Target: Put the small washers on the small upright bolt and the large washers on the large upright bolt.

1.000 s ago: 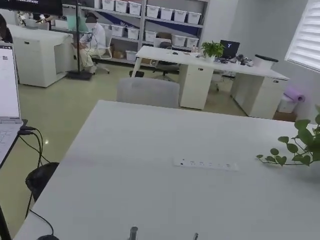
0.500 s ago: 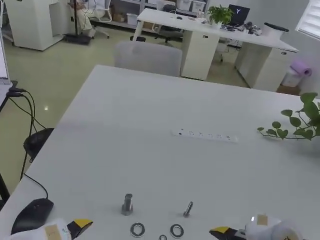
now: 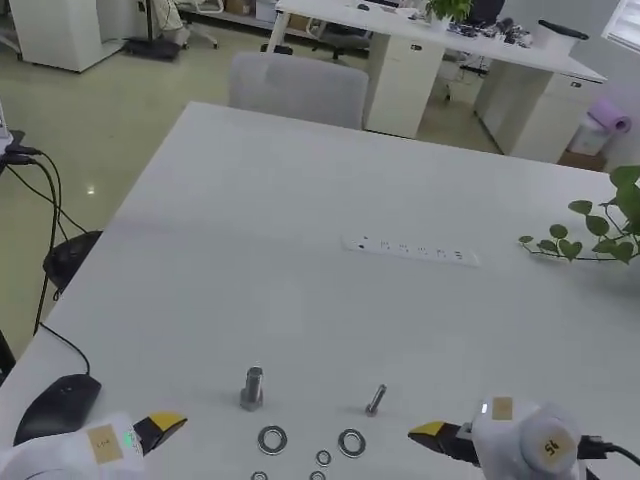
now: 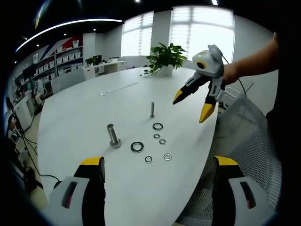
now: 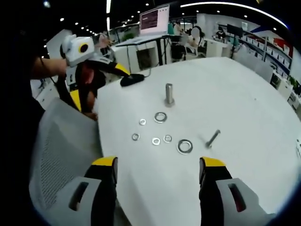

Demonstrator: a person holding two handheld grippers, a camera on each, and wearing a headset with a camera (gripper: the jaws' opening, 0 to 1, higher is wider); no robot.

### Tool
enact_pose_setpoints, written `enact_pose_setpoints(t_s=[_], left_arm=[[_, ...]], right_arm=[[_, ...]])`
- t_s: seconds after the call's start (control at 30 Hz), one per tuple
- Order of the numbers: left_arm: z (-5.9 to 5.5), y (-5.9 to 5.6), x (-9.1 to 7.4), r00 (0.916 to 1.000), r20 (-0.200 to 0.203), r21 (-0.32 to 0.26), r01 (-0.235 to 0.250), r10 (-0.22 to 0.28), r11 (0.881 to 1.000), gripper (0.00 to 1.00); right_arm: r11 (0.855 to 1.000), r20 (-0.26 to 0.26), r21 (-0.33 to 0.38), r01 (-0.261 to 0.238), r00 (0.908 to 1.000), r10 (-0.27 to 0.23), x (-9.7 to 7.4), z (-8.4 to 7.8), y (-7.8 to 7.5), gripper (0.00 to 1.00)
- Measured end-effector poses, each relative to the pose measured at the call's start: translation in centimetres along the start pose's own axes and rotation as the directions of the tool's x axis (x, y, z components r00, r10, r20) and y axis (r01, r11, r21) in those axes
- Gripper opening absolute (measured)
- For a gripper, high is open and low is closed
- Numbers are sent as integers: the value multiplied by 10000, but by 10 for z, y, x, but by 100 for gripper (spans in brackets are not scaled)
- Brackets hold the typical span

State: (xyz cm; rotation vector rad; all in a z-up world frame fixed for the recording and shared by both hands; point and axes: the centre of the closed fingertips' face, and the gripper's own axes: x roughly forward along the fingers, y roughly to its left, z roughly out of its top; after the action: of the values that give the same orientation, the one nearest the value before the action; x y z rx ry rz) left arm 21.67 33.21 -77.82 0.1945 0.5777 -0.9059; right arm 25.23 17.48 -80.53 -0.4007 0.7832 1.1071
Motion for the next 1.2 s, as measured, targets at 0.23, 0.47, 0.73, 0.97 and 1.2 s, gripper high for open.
enact_pose_setpoints(t_s=[0.23, 0.47, 0.73, 0.97, 1.2], left_arm=[[-6, -3, 0, 9999, -92, -79, 79, -79, 9999, 94], [-6, 1, -2, 9999, 6, -195, -132, 132, 9997, 93], [-10, 10, -4, 9993, -137, 16, -347, 347, 9994, 94], [-17, 12, -4, 9987, -393, 297, -314, 325, 9991, 94], [-21, 8, -2, 9987, -483, 251, -174, 186, 9995, 93]], right_arm=[[9958, -571, -897, -177, 9983, 126, 10, -1, -5, 69], [9881, -1081, -1482, -421, 9938, 262, 17, -4, -11, 66], [9817, -1310, -1793, -638, 9906, 405, 24, 2, -18, 63], [9648, -1823, -2430, -1001, 9817, 560, 37, 2, -24, 59], [9473, -2468, -2899, -1363, 9670, 636, 48, -2, -31, 54]])
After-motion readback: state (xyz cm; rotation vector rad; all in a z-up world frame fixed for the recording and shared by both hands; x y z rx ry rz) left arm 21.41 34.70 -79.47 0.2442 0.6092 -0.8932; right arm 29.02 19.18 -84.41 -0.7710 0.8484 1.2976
